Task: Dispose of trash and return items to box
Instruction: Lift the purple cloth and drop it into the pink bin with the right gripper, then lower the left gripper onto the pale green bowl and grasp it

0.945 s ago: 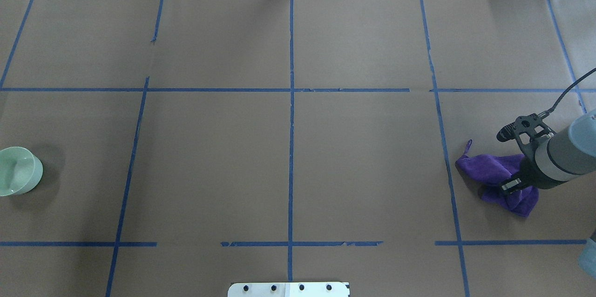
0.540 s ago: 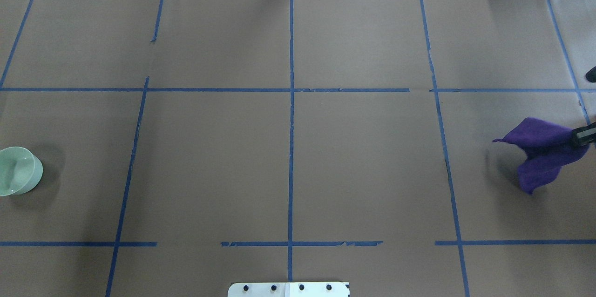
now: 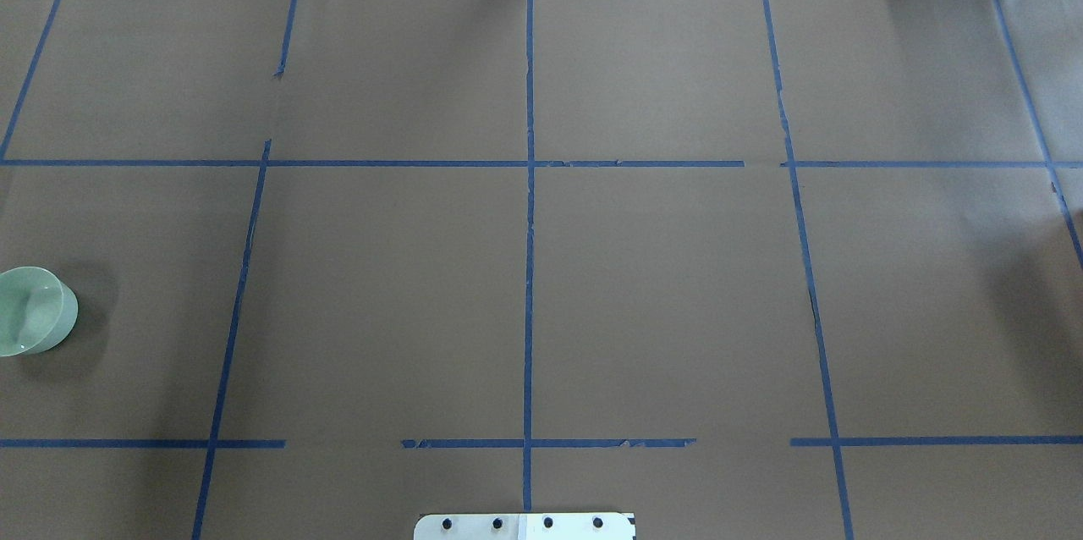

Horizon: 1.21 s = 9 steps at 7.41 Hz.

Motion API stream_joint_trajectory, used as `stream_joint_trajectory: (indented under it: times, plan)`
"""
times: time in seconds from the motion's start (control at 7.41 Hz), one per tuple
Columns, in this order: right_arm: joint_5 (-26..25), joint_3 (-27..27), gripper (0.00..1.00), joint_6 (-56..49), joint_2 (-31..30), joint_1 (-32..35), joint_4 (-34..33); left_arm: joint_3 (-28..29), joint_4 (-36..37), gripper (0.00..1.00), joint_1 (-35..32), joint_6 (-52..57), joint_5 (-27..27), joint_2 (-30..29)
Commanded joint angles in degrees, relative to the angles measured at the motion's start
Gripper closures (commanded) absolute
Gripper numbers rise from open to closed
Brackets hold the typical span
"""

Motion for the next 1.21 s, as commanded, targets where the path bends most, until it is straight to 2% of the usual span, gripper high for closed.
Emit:
stream_joint_trajectory:
  times: [0.0,0.13,0.27,0.4,0.67,0.81,0.94,1.08]
  plan:
    - [-2.6,-12.9,1.00,-5.2,-0.8,2.2,8.8,0.4,-9.3,0.00,8.0,-1.7,0.3,0.0]
    - [-1.9,-21.5,0.90,-5.1,-1.1,2.1,17.0,0.3,-12.2,0.00,10.3,-11.7,0.6,-0.9]
    - [3.1,-27.4,0.85,-5.0,-1.1,2.1,22.5,0.1,-16.0,0.00,16.9,-18.9,3.5,-0.8]
    - [5.7,-28.4,0.01,-4.0,-1.2,1.9,24.1,-0.3,-16.6,0.00,21.3,-24.1,10.9,-0.5]
    - [11.4,-27.5,0.00,5.2,-1.0,-0.6,26.7,-0.2,-17.0,0.00,25.5,-27.4,16.6,2.1]
    - [13.1,-24.7,0.00,10.6,-1.0,-2.7,28.9,-0.2,-17.0,0.00,29.9,-33.2,20.0,2.1]
    - [13.1,-19.3,0.00,14.0,-1.2,-4.0,28.8,0.2,-17.9,0.00,32.6,-37.0,21.6,2.0]
    - [13.4,-16.3,0.00,15.4,-1.4,-4.4,28.4,0.9,-18.1,0.00,34.2,-37.7,22.5,1.9]
